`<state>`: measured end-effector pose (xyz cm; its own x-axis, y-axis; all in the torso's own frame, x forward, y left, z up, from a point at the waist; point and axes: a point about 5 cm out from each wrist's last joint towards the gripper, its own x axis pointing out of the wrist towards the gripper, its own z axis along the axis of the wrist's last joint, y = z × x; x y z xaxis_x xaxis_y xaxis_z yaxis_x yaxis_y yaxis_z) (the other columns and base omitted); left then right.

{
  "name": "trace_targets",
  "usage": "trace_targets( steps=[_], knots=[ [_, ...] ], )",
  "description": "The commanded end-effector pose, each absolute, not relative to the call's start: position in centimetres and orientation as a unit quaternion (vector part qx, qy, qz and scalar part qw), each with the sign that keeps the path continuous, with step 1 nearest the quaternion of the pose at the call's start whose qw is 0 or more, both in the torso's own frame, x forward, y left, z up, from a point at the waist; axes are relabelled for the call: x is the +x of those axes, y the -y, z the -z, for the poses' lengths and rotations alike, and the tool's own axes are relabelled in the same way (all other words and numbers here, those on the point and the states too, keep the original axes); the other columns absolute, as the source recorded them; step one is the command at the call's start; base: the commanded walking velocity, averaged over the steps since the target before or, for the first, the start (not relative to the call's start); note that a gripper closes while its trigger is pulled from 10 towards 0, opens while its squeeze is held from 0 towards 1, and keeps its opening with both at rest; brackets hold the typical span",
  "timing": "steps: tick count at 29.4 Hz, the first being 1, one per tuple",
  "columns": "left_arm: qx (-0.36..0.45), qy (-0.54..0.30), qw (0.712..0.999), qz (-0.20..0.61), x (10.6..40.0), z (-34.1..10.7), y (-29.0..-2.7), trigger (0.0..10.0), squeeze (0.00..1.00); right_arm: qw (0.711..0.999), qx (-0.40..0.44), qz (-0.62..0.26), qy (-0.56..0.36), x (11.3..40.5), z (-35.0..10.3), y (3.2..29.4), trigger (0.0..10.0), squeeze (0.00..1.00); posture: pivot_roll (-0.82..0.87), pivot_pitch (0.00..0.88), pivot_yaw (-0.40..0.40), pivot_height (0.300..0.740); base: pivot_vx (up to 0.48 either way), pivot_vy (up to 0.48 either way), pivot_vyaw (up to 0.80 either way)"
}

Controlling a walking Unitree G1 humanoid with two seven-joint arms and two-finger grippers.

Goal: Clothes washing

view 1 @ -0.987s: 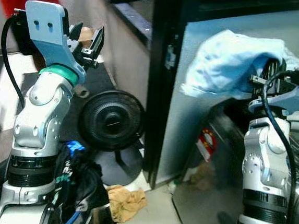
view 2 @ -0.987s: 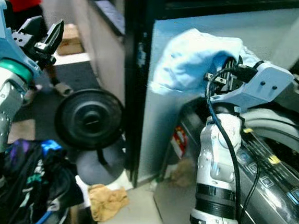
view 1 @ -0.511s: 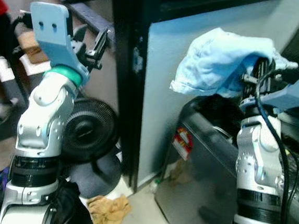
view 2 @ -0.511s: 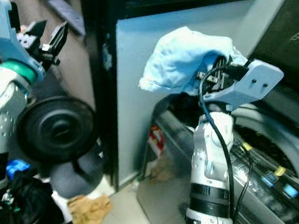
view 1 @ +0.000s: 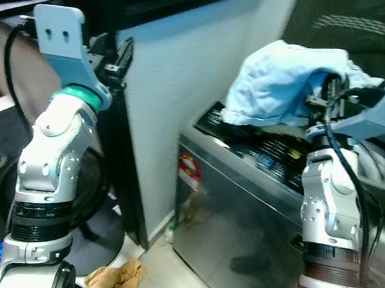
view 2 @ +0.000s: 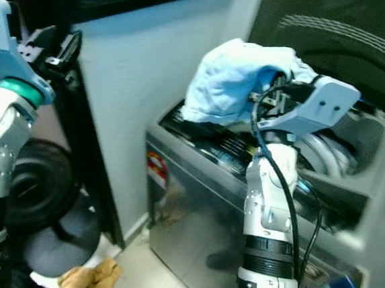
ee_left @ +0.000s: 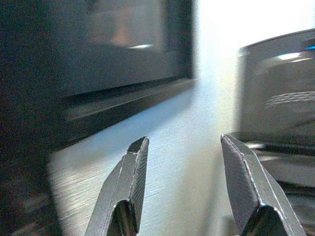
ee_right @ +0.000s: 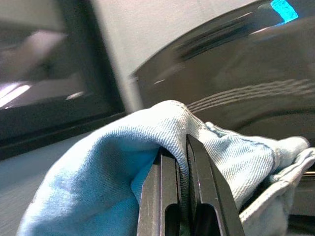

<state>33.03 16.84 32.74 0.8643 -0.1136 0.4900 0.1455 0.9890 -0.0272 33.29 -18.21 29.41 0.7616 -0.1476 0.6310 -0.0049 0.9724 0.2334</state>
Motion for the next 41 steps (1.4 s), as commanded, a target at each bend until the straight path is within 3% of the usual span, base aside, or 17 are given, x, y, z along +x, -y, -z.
trace_targets(
  steps=[1,41],
  knots=[
    [-0.031,0.252,0.965,0.062,32.89,-32.86,-17.22,10.0,0.00,0.924,0.112,0.031,0.363,32.88,-30.19,18.01,10.0,0.00,0.06,0.000,0.089,0.740,0.000,0.000,-0.80],
    [-0.030,0.253,0.966,0.050,32.74,-32.80,-17.30,10.0,0.00,0.922,0.121,0.038,0.366,33.26,-30.70,18.43,10.0,0.00,0.06,0.000,0.075,0.740,0.000,0.000,-0.80]
  ],
)
